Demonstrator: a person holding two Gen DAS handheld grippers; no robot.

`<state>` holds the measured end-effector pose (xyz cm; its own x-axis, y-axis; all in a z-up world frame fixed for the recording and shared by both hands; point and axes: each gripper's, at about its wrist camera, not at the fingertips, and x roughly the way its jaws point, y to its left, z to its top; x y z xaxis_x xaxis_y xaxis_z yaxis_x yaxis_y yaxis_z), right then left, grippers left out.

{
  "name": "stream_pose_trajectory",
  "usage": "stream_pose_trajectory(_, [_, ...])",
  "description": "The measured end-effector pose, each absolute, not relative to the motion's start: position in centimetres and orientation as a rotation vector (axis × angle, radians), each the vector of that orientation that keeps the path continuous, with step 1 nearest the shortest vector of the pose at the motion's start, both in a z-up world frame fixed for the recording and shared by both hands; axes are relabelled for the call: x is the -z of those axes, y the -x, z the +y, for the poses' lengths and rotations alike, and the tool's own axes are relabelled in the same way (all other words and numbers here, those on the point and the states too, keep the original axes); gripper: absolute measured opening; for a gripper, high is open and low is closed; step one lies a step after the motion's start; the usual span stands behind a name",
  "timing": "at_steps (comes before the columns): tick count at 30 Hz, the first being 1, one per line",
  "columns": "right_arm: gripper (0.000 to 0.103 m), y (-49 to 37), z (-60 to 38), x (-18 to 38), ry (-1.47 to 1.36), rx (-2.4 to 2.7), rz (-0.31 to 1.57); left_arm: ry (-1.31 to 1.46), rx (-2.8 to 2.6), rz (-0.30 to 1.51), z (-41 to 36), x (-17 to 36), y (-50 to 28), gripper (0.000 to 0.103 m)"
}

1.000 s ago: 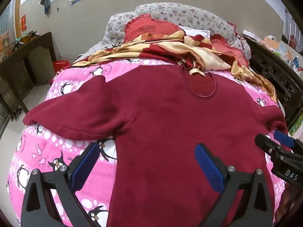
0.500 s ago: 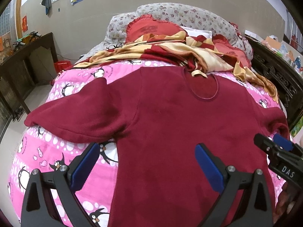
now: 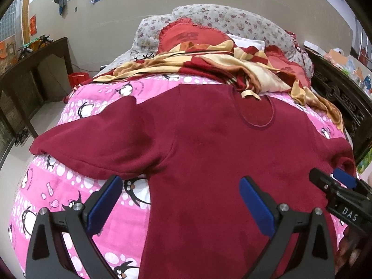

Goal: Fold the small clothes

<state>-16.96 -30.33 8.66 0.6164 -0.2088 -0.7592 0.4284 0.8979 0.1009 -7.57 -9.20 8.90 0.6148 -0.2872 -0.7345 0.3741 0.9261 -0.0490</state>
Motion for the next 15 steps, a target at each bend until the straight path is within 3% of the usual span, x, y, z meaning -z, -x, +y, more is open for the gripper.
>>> stream_pose_trajectory(7, [0.103, 16.0, -29.7, -8.4, -0.268, 0.349, 0.839, -0.07, 0.341, 0.822, -6.9, -9.2, 5.8, 0.102])
stream_pose_trajectory(15, [0.103, 15.2, -29.7, -7.7, -0.277, 0.327, 0.864, 0.058, 0.173, 0.836, 1.5, -9.3, 0.5, 0.102])
